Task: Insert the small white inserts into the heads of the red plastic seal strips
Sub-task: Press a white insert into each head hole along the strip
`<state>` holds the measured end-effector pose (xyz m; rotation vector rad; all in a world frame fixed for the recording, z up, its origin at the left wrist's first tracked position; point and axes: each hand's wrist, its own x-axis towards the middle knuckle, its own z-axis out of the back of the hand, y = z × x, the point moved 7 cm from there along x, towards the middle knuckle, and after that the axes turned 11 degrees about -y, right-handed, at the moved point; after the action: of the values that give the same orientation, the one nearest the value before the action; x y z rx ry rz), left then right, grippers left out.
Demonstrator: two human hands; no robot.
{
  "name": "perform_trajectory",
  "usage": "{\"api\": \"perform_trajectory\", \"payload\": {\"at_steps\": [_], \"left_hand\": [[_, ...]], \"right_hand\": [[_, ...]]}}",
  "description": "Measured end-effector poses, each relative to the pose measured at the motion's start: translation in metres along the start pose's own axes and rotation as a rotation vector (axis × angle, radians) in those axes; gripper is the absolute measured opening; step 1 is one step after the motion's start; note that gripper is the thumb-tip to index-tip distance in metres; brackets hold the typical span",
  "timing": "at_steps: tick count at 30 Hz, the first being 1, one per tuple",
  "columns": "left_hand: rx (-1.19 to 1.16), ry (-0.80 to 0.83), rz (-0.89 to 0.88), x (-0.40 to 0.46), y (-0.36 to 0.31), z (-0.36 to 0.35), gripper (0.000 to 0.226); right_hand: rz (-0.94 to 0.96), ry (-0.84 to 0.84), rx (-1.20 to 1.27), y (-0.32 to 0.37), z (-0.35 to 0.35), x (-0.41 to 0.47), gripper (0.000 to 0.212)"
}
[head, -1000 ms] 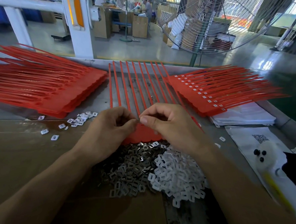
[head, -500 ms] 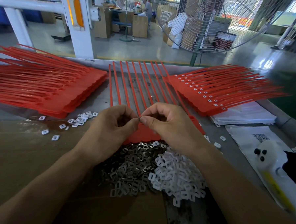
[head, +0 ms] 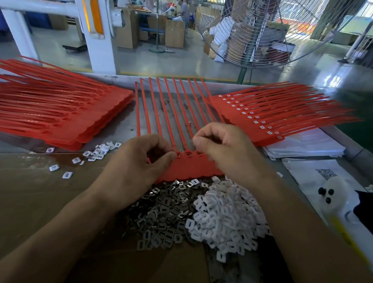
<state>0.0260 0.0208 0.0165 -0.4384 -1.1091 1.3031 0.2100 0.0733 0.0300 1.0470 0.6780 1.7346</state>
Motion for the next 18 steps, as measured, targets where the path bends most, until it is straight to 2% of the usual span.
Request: {"api": "perform_trajectory", "payload": {"at_steps": [6, 11, 18], "left_hand": [[0.149, 0.123, -0.09, -0.002, -0.005, -0.004, 0.006], [0.222, 0.248, -0.162, -0.006, -0.006, -0.01, 0.004], [0.226, 0.352, -0.205, -0.01, -0.007, -0.015, 0.008]], "right_hand": [[-0.143, -0.192, -0.352, -0.041, 0.053, 0.018, 0.014], [-0.26, -0.179, -0.451, -0.064, 0.064, 0.018, 0.015], [-0.261, -0.159, -0.508, -0.069, 0.059, 0.019, 0.015]]}}
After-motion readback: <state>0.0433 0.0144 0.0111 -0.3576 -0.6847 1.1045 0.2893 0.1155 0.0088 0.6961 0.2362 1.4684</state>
